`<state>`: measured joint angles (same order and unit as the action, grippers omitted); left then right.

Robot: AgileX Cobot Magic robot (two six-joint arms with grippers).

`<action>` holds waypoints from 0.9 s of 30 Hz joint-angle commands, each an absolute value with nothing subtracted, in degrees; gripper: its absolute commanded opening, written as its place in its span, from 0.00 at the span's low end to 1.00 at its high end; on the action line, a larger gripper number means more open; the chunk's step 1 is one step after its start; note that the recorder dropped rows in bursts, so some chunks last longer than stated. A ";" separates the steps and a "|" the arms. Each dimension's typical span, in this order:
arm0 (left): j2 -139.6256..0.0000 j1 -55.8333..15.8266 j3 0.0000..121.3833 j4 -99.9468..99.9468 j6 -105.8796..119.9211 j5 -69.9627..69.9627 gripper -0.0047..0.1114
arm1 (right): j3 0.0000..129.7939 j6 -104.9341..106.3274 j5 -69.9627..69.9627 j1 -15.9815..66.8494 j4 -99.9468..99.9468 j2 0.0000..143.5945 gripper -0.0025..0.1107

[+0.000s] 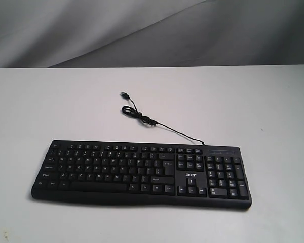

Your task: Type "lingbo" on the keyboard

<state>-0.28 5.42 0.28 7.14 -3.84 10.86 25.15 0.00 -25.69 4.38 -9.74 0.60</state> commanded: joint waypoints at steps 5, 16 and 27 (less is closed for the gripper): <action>0.00 5.11 0.00 7.16 -3.96 10.51 0.04 | 11.28 -4.98 -21.11 3.96 -8.99 0.00 0.02; 0.00 5.11 0.00 7.16 -3.96 10.51 0.04 | 0.00 -4.98 -18.89 3.96 -7.58 0.00 0.02; 0.00 5.11 0.00 7.16 -3.96 10.51 0.04 | 0.00 -4.98 -19.04 3.96 -8.37 0.00 0.02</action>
<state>-0.28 5.42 0.28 7.14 -3.84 10.86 0.18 -4.93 -19.37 4.38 -7.81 0.23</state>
